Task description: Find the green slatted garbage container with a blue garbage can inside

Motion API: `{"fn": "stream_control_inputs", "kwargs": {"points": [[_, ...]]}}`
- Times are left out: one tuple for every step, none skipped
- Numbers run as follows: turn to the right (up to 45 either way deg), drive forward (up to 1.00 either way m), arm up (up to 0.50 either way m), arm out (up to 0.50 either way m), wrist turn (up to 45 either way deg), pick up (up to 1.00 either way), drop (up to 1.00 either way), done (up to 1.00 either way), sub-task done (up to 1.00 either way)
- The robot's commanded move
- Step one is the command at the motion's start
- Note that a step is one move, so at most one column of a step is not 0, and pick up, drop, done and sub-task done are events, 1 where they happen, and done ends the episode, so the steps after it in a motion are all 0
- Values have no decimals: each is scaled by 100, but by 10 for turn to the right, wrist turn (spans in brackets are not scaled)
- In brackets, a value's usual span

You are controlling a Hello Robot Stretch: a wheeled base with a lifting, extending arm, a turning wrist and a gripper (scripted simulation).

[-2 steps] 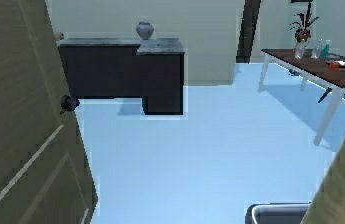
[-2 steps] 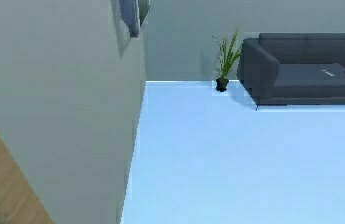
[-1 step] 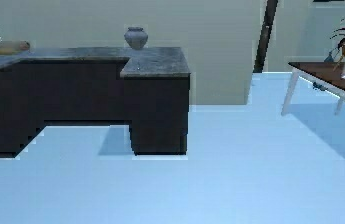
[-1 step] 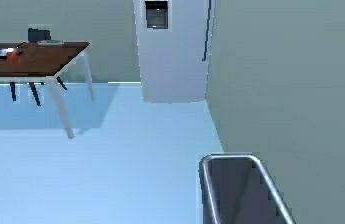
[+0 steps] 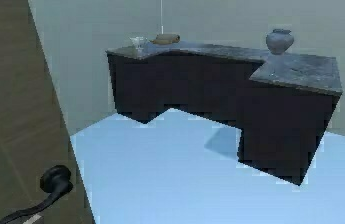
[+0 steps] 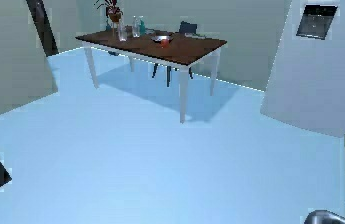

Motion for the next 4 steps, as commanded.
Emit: {"fn": "stream_control_inputs", "kwargs": {"points": [[0, 80, 0, 0, 0, 0, 0, 0, 0], [-450, 0, 0, 0, 0, 0, 0, 0, 0], [-60, 0, 0, 0, 0, 0, 0, 0, 0], [0, 70, 0, 0, 0, 0, 0, 0, 0]]}}
